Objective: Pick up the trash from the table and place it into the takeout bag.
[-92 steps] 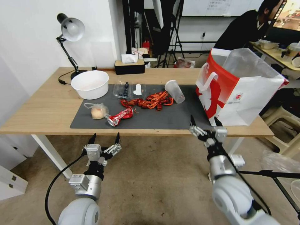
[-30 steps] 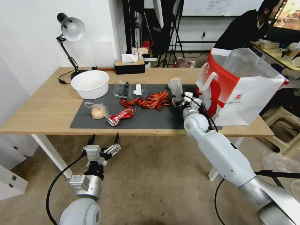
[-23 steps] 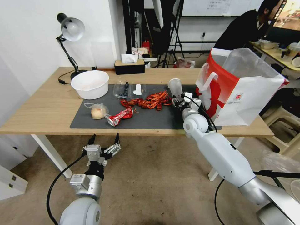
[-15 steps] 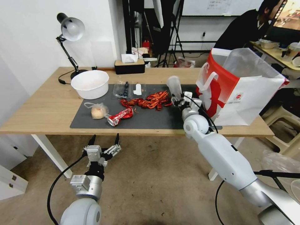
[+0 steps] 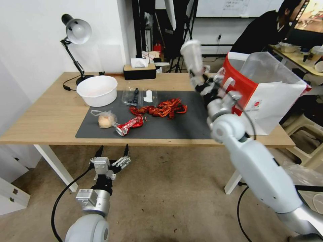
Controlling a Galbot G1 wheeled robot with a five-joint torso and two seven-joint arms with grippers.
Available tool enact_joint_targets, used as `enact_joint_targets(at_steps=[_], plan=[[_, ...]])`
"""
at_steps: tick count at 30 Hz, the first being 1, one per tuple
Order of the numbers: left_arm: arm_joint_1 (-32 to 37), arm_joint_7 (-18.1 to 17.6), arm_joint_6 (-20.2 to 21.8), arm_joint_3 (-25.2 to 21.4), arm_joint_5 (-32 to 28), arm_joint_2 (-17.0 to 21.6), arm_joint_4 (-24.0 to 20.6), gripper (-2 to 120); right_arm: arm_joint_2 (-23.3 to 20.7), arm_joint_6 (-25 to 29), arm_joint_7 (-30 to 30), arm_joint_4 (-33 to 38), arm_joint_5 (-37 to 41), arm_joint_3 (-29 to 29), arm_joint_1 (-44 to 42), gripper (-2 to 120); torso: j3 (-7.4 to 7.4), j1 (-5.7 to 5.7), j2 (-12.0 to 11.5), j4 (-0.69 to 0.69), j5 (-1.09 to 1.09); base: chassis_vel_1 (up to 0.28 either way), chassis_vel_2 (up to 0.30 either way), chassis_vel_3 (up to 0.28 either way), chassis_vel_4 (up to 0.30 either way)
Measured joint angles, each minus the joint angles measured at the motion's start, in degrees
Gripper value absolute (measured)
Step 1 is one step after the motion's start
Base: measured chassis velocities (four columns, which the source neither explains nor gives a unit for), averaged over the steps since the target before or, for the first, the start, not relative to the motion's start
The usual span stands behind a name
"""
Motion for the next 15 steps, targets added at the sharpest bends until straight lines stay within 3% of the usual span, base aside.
enact_joint_targets(at_steps=[4,6,15], plan=[[0.09,0.00,-0.06,0.05,0.13,-0.09,-0.01,100,-1.99,-5.63,4.90,4.16,-2.14,3.26,-0.01,52,0.00,0.00,0.00,0.00,0.01,0.000,0.000,0.000,0.000],[0.13,0.00,-0.14,0.10,0.23,-0.21,-0.03,100,-3.69,-11.46,9.08,6.02,-4.25,5.66,-0.28,52,0.00,0.00,0.00,0.01,0.00,0.000,0.000,0.000,0.000],[0.25,0.02,-0.25,0.37,0.43,-0.26,-0.06,100,-5.78,-19.77,15.11,6.68,-6.99,13.14,-4.27,52,0.00,0.00,0.00,0.00,0.03,0.000,0.000,0.000,0.000]])
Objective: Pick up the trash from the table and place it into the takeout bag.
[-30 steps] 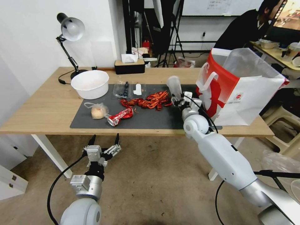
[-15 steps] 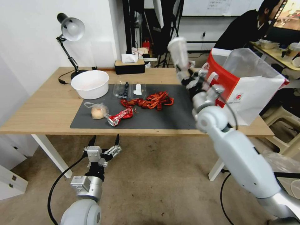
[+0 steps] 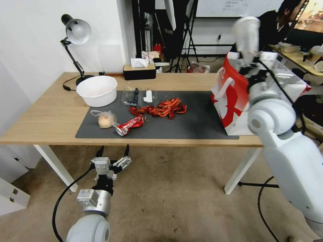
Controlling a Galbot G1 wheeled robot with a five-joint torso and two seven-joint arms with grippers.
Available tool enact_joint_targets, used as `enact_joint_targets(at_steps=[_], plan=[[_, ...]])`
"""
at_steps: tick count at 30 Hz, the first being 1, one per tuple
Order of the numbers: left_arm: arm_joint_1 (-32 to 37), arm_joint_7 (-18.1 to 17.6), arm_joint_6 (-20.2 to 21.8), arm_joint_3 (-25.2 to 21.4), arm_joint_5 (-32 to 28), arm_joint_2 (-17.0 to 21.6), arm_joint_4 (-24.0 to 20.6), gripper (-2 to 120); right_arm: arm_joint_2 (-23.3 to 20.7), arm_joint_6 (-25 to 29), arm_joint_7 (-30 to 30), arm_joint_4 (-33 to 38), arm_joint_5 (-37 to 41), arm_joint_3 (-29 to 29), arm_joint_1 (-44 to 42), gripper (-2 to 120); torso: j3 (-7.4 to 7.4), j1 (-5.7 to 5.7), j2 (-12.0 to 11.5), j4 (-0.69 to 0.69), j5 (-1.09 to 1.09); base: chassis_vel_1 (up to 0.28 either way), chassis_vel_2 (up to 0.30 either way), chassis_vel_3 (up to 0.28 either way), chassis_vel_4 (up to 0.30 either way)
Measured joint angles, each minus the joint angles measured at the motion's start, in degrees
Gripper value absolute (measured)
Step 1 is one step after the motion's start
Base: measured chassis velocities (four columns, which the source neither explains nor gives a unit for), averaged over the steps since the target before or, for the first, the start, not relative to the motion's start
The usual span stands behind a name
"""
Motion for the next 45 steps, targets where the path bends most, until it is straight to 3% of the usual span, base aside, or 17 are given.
enact_joint_targets(at_steps=[11,14,15,18,22,25,33,40,45], plan=[[0.00,0.04,0.03,0.05,0.10,0.16,-0.20,100,-0.11,0.08,0.73,0.66,3.48,2.53,-1.76,84,0.00,0.00,0.00,0.00,-0.02,0.000,0.000,0.000,0.000],[-0.07,0.05,0.06,-0.02,0.06,0.32,-0.22,100,-0.10,9.47,-4.34,2.94,12.01,3.43,-1.77,97,0.00,0.01,0.00,0.01,-0.03,0.000,0.000,0.000,0.000],[-0.07,0.05,0.06,-0.02,0.06,0.32,-0.22,100,-0.10,9.47,-4.34,2.94,12.01,3.43,-1.77,97,0.00,0.01,0.00,0.01,-0.03,0.000,0.000,0.000,0.000],[-0.16,0.05,0.13,-0.02,0.01,0.36,-0.22,100,-0.18,18.53,-11.74,5.93,17.02,3.52,-3.73,100,0.00,0.01,0.00,0.02,-0.04,0.000,0.000,0.000,0.000],[-0.18,0.06,0.17,-0.02,-0.01,0.36,-0.22,100,-0.48,21.34,-15.86,8.18,17.31,3.15,-6.69,100,0.00,0.00,0.00,0.01,-0.03,0.000,0.000,0.000,0.000],[-0.19,0.06,0.19,-0.02,-0.02,0.34,-0.22,100,-0.70,22.84,-21.50,11.22,10.45,1.60,-13.70,100,0.00,0.00,0.00,0.00,-0.02,0.000,0.000,0.000,0.000],[-0.19,0.06,0.18,0.23,0.02,0.25,-0.22,100,1.49,26.08,-25.97,13.81,-1.71,-0.24,-23.12,100,0.00,0.00,0.00,0.02,-0.03,0.000,0.000,0.000,0.000],[0.05,0.06,0.01,0.24,0.04,0.40,-0.18,100,2.58,32.60,-26.86,13.28,-10.51,-0.25,-33.21,100,0.00,0.00,0.00,0.00,-0.02,0.000,0.000,0.000,0.000],[0.03,0.06,-0.09,0.31,0.05,0.71,-0.05,100,5.09,38.30,-23.93,11.31,-17.38,0.52,-41.87,100,0.00,0.00,0.00,0.01,-0.02,0.000,0.000,0.000,0.000]])
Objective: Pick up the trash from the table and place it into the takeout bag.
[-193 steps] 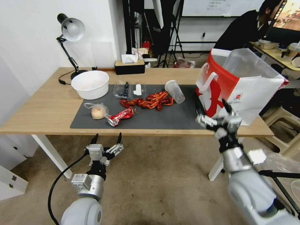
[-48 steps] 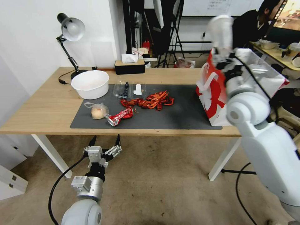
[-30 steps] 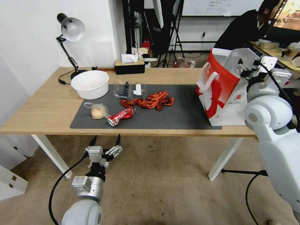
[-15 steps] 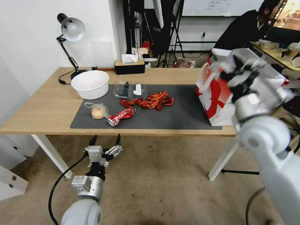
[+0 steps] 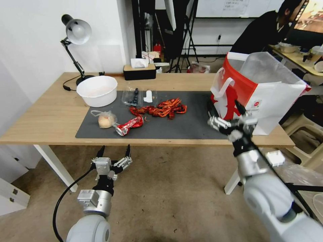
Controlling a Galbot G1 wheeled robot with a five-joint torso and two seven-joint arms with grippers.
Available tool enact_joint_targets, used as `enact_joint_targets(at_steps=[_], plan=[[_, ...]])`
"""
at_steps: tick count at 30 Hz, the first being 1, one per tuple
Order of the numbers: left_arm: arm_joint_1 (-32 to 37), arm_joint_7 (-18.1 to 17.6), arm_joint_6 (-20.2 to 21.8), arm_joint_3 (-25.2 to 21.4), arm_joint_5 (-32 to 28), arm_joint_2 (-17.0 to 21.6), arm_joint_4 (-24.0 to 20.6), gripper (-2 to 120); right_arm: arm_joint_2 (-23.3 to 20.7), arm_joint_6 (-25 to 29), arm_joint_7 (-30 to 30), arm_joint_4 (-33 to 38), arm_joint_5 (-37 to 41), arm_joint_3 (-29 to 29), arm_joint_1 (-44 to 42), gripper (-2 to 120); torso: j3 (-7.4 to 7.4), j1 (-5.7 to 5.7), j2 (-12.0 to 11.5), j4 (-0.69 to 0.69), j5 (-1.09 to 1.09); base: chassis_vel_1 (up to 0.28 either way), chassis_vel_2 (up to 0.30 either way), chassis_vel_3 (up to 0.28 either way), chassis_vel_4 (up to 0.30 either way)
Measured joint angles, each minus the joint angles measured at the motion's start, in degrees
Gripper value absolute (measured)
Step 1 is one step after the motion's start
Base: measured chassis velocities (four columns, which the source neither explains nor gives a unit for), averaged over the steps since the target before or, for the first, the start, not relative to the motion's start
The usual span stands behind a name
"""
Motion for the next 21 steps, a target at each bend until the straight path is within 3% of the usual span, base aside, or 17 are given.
enact_joint_targets(at_steps=[11,21], plan=[[-0.10,-0.01,-0.04,0.38,-0.03,0.43,0.10,100,3.58,6.87,1.92,-5.15,-1.68,-0.11,-9.73,100,0.00,0.01,0.00,-0.01,0.00,0.000,0.000,0.000,0.000],[-0.17,-0.01,-0.04,0.51,-0.10,0.92,0.27,100,6.55,9.05,2.39,-8.28,-2.94,-1.37,-10.94,100,0.00,0.01,0.00,0.00,-0.01,0.000,0.000,0.000,0.000]])
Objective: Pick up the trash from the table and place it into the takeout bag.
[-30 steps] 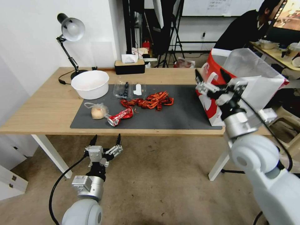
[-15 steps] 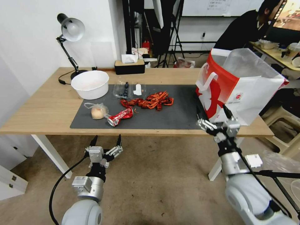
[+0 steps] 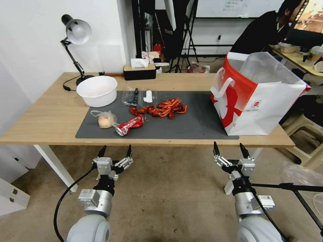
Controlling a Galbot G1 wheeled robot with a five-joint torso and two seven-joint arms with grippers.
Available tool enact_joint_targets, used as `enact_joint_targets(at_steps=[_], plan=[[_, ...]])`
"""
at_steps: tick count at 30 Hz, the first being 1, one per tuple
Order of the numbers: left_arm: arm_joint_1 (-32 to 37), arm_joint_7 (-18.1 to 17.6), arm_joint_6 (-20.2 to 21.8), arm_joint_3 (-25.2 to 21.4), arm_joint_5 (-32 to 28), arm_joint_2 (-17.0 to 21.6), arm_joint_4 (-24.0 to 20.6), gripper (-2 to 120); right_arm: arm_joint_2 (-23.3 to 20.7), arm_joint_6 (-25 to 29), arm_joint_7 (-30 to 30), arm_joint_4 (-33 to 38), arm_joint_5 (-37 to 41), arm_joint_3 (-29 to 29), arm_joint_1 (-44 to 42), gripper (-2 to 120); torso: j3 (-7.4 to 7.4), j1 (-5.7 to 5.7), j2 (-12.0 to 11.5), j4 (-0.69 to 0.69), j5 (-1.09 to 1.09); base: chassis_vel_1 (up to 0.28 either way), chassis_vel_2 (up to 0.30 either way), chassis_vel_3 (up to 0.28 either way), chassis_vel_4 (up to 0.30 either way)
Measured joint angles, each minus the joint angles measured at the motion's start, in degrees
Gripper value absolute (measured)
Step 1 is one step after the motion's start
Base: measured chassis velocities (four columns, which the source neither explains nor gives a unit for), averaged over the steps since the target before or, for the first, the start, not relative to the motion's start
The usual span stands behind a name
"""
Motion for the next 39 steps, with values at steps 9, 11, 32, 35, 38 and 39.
enact_joint_targets(at_steps=[9,11,32,35,38,39], plan=[[-1.49,-0.16,-1.42,0.04,-0.28,1.91,1.15,100,0.66,0.11,0.19,-0.26,-0.23,-0.06,0.35,100,0.01,0.00,0.00,0.00,0.00,0.000,0.000,0.000,0.000],[-2.59,0.19,-2.29,-0.15,-0.07,3.12,1.92,100,0.54,-0.06,0.22,-0.13,-0.23,-0.04,0.55,100,0.01,0.00,0.00,0.00,0.00,0.000,0.000,0.000,0.000],[-16.20,4.99,0.33,1.28,-11.14,20.74,8.73,100,0.00,-1.33,0.10,-0.51,-0.34,-1.17,2.19,100,0.01,0.00,0.00,0.00,-0.01,0.000,0.000,0.000,0.000],[-18.01,5.79,1.61,2.30,-14.11,23.42,10.41,100,0.14,-1.36,0.07,-0.62,-0.59,-1.20,1.89,100,0.01,0.00,0.00,-0.01,-0.01,0.000,0.000,0.000,0.000],[-20.56,5.94,6.17,3.93,-18.40,27.90,12.48,100,0.36,-1.36,0.00,-0.80,-0.92,-1.25,1.67,100,0.01,0.00,0.00,0.00,-0.01,0.000,0.000,0.000,0.000],[-21.40,5.84,7.66,4.35,-19.43,29.21,13.09,100,0.47,-1.36,0.00,-0.84,-1.01,-1.26,1.63,100,0.01,0.00,0.00,0.00,-0.01,0.000,0.000,0.000,0.000]])
